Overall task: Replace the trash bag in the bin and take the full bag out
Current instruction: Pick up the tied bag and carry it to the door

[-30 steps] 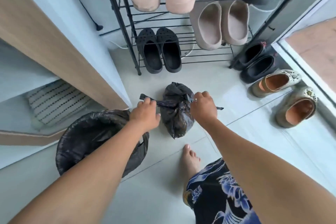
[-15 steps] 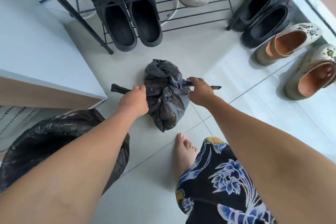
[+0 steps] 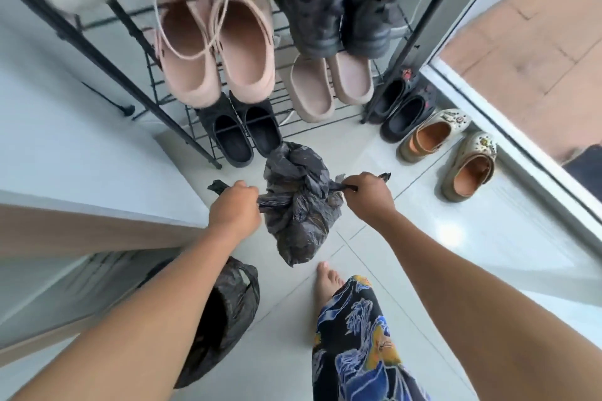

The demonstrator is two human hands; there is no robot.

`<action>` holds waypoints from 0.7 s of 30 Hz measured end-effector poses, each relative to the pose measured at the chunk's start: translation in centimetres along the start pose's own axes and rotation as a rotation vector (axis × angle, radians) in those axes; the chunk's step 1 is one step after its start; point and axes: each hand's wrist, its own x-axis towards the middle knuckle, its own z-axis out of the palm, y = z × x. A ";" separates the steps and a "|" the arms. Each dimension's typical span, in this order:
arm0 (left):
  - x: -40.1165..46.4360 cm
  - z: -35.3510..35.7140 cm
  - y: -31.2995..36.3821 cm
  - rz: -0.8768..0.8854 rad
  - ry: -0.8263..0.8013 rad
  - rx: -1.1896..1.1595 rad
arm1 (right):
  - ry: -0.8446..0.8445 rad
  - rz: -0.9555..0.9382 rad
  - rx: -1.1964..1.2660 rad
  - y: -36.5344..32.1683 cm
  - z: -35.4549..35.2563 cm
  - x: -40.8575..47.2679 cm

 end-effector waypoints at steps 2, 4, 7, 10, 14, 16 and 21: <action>-2.8 -5.2 1.2 0.039 0.009 0.007 | 0.048 0.014 0.011 -2.0 -5.0 -3.0; -5.1 -10.4 2.8 0.105 0.040 0.022 | 0.115 0.041 0.050 -3.8 -10.3 -6.2; -8.0 -16.9 5.8 0.204 0.085 0.060 | 0.216 0.060 0.088 -4.8 -17.0 -10.5; -9.2 -21.9 10.3 0.332 0.119 0.102 | 0.313 0.134 0.121 -4.1 -22.9 -14.2; -9.1 -25.8 17.7 0.470 0.132 0.108 | 0.414 0.249 0.194 0.0 -28.2 -16.7; -8.6 -26.5 22.4 0.532 0.118 0.113 | 0.457 0.305 0.212 3.2 -30.6 -17.7; -8.2 -26.0 33.8 0.632 0.079 0.125 | 0.523 0.430 0.246 11.3 -35.7 -20.5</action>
